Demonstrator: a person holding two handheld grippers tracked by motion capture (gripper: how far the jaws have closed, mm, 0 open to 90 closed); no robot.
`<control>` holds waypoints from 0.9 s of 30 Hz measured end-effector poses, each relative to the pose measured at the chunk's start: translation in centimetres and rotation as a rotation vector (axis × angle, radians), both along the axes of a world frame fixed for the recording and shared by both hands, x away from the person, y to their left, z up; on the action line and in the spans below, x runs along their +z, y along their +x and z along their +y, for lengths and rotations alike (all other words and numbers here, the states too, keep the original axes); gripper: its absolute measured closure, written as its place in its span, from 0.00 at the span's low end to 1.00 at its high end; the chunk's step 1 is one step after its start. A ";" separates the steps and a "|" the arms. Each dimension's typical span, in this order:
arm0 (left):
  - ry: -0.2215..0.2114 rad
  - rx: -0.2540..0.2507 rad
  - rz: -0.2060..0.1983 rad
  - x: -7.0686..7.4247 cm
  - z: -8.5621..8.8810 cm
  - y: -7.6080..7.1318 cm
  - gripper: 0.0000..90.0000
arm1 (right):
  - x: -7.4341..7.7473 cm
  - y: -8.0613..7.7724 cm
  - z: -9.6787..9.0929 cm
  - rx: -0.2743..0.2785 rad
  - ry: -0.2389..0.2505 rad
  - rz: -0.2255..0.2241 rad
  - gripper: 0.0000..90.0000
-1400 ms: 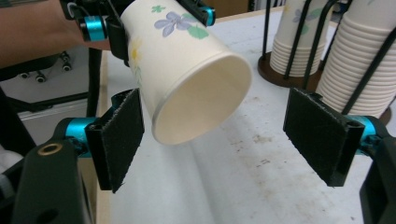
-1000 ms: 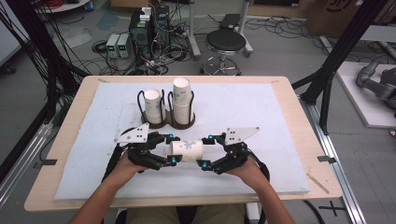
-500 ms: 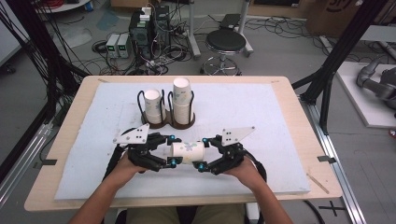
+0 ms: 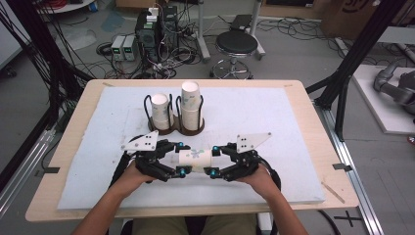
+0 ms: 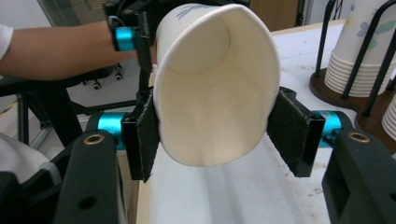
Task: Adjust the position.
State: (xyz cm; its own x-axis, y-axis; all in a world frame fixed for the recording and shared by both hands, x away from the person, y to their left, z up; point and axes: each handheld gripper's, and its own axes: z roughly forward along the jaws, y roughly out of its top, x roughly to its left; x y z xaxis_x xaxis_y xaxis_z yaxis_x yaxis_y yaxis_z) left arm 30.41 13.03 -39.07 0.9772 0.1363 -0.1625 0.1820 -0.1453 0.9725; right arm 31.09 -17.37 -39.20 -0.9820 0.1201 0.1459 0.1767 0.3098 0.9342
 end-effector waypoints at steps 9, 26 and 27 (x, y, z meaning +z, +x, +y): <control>0.055 0.051 0.003 0.2 0.0 0.0 0.18 | 0.1 0.2 -0.3 -0.017 -0.037 -0.007 0.45; 0.242 0.059 -0.075 2.6 -0.2 0.3 0.18 | 3.5 0.9 0.3 -0.014 -0.293 -0.052 0.45; 0.242 0.059 -0.075 2.6 -0.2 0.3 0.18 | 3.5 0.9 0.3 -0.014 -0.293 -0.052 0.45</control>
